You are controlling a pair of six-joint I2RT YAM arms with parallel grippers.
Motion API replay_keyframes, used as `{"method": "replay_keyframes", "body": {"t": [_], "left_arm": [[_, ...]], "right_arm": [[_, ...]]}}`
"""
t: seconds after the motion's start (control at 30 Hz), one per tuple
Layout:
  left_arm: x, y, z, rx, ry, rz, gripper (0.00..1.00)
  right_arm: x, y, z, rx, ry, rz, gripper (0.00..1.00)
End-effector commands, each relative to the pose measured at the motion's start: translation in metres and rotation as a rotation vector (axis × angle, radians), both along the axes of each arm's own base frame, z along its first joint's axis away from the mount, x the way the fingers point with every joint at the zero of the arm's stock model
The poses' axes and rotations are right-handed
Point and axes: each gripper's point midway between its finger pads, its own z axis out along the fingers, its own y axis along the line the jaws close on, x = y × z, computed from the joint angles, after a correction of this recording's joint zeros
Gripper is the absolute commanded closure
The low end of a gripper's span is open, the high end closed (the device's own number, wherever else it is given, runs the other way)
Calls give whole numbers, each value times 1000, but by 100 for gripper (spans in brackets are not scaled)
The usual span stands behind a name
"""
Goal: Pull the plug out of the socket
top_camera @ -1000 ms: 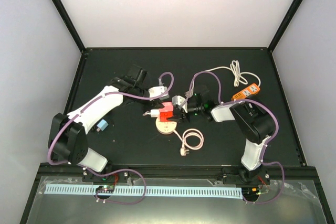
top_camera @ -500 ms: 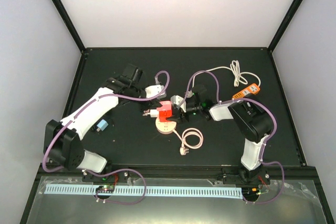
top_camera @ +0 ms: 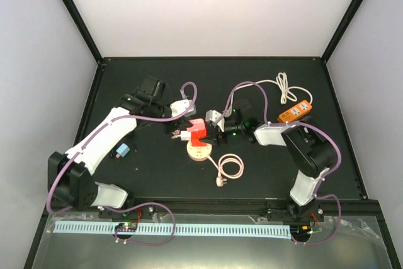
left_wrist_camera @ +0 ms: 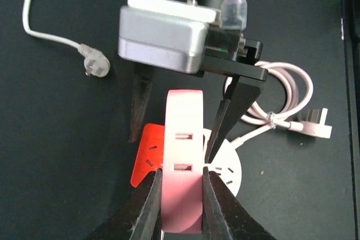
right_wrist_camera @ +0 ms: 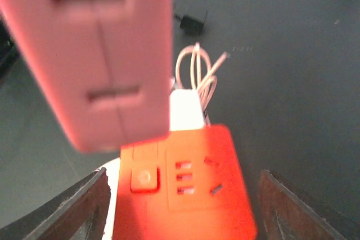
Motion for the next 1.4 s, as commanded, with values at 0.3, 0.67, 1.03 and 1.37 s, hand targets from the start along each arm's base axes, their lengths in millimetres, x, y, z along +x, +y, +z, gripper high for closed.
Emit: {"method": "replay_keyframes", "body": {"t": [0.3, 0.67, 1.03, 1.37], "left_arm": [[-11, 20, 105, -158, -234, 144, 98], [-46, 9, 159, -346, -287, 58, 98], [-61, -8, 151, -347, -241, -21, 99], [-77, -14, 130, -346, -148, -84, 99]], "right_arm": [[-10, -6, 113, 110, -40, -25, 28], [-35, -4, 162, 188, 249, 15, 64], [-57, 0, 192, 249, 320, 83, 75], [-62, -2, 205, 279, 311, 108, 80]]}}
